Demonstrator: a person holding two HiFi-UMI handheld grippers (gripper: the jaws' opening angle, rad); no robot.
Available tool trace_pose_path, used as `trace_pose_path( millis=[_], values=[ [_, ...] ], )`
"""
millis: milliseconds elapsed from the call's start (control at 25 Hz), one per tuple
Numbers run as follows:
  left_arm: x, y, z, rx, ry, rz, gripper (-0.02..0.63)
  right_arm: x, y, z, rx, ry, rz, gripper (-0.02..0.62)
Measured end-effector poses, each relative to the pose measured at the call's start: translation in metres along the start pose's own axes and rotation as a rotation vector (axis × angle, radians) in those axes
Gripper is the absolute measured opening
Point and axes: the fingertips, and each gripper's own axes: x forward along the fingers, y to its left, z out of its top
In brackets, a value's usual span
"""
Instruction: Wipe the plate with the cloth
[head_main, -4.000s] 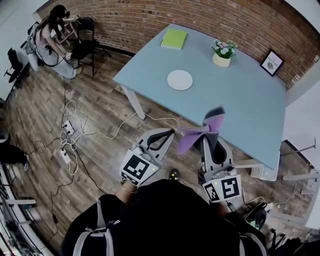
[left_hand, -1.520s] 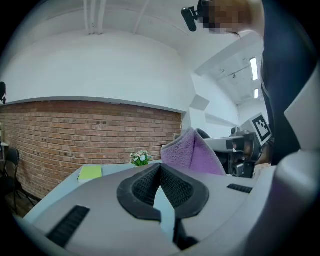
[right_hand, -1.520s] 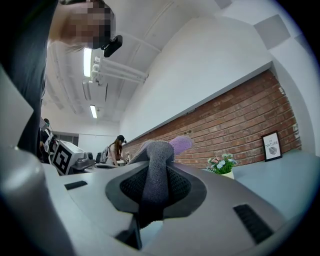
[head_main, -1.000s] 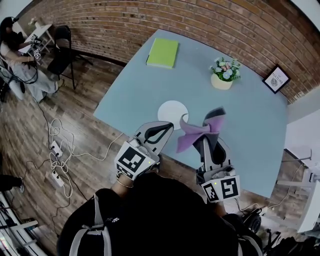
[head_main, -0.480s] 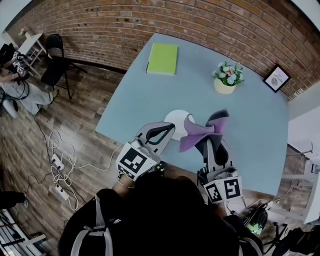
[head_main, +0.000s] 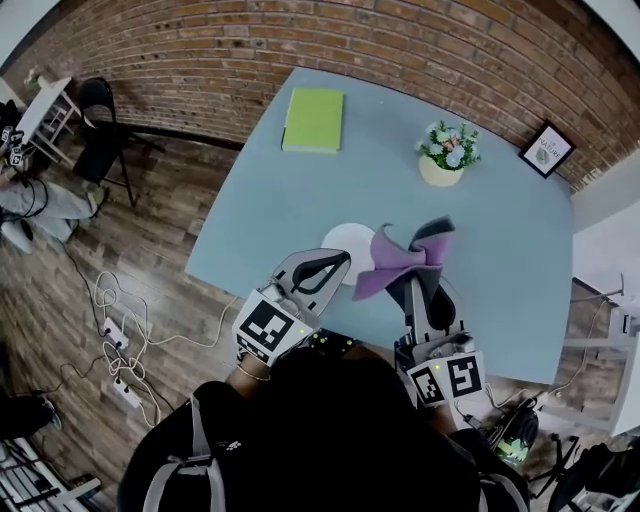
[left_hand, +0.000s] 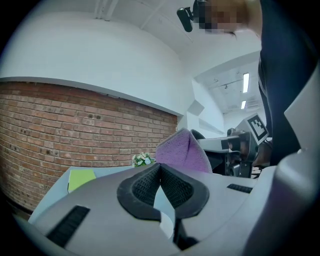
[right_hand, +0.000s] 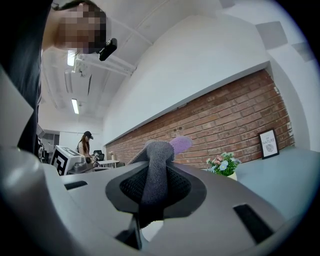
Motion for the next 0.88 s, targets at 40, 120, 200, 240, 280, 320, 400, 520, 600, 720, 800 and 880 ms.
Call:
trace_pose_path(
  millis=[40, 120, 200, 240, 280, 320, 400, 520, 600, 720, 800, 880],
  values=[
    [0.001, -0.001, 0.001, -0.007, 0.000, 0.000, 0.000, 0.000, -0.001, 0.001, -0.002, 0.003, 0.003, 0.061],
    [0.005, -0.002, -0.001, 0.004, 0.006, 0.003, 0.000, 0.001, -0.004, 0.002, -0.001, 0.011, 0.011, 0.061],
    [0.010, 0.000, -0.003, 0.008, 0.019, 0.011, 0.000, 0.004, -0.009, 0.003, 0.000, 0.008, 0.021, 0.061],
    [0.013, 0.001, -0.002, 0.003, 0.022, 0.016, 0.000, 0.005, -0.012, 0.004, 0.000, 0.006, 0.024, 0.061],
    [0.016, 0.000, -0.002, 0.002, 0.024, 0.019, 0.000, 0.006, -0.015, 0.004, 0.000, 0.009, 0.026, 0.061],
    [0.018, 0.000, -0.002, 0.008, 0.024, 0.019, 0.000, 0.007, -0.017, 0.003, 0.000, 0.015, 0.028, 0.061],
    [0.021, 0.001, -0.005, 0.003, 0.033, 0.027, 0.000, 0.009, -0.021, -0.001, 0.002, 0.030, 0.034, 0.061],
    [0.022, 0.007, -0.010, 0.001, 0.053, 0.041, 0.000, 0.012, -0.027, -0.004, 0.001, 0.038, 0.038, 0.061],
    [0.023, 0.012, -0.015, 0.015, 0.065, 0.047, 0.000, 0.015, -0.031, -0.005, -0.006, 0.042, 0.036, 0.061],
    [0.023, 0.022, -0.025, -0.004, 0.093, 0.068, 0.000, 0.020, -0.038, -0.008, -0.026, 0.053, 0.031, 0.061],
    [0.024, 0.028, -0.033, -0.025, 0.108, 0.076, 0.000, 0.024, -0.043, -0.014, -0.035, 0.069, 0.026, 0.061],
    [0.026, 0.034, -0.041, -0.048, 0.117, 0.086, 0.000, 0.028, -0.049, -0.023, -0.032, 0.087, 0.021, 0.061]
  ],
)
